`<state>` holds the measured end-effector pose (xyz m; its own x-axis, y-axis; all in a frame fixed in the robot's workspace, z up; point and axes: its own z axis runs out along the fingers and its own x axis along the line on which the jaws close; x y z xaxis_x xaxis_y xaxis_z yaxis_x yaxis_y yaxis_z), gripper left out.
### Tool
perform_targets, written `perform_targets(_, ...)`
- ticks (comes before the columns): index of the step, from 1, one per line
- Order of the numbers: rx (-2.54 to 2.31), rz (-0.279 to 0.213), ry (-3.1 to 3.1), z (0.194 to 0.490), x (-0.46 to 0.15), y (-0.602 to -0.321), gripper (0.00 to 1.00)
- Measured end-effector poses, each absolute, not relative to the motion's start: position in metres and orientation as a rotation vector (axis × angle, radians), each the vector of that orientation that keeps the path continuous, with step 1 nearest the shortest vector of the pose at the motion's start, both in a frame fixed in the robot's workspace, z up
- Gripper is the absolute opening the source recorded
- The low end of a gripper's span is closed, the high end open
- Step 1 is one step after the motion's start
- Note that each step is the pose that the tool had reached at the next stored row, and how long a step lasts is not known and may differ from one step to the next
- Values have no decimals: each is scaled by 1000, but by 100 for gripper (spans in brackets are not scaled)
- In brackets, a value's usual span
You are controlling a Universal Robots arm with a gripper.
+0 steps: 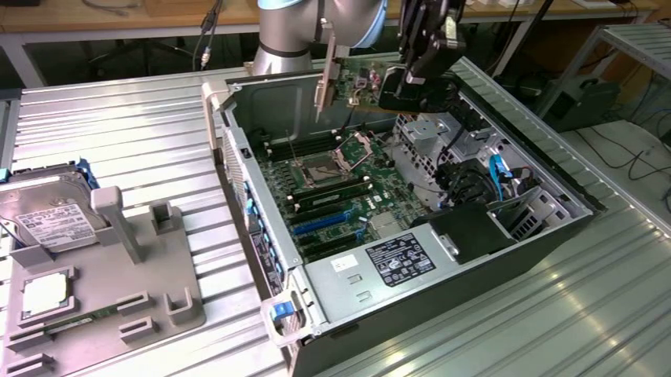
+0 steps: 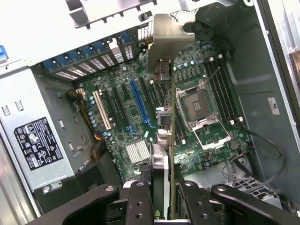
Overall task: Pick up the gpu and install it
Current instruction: 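Insert the gpu into the slot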
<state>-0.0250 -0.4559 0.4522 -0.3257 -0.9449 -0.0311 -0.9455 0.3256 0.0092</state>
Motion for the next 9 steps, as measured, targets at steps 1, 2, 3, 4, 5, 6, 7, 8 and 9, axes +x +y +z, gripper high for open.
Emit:
perform_targets(1, -1823, 40, 2533, 452, -25, -456, 28)
perform_targets(2, -1835, 40, 2525, 452, -25, -456, 28)
perform_targets(3, -1852, 40, 2513, 452, -25, -456, 28)
perform_targets(4, -1863, 41, 2505, 452, -25, -456, 28)
perform_targets(5, -1880, 41, 2493, 452, -25, -456, 28)
perform_targets(6, -1894, 41, 2482, 452, -25, -456, 28)
perform_targets(7, -1909, 41, 2471, 452, -25, -456, 28)
perform_targets(8, -1924, 41, 2459, 452, -25, -456, 28)
perform_targets(9, -1937, 41, 2449, 452, -25, -456, 28)
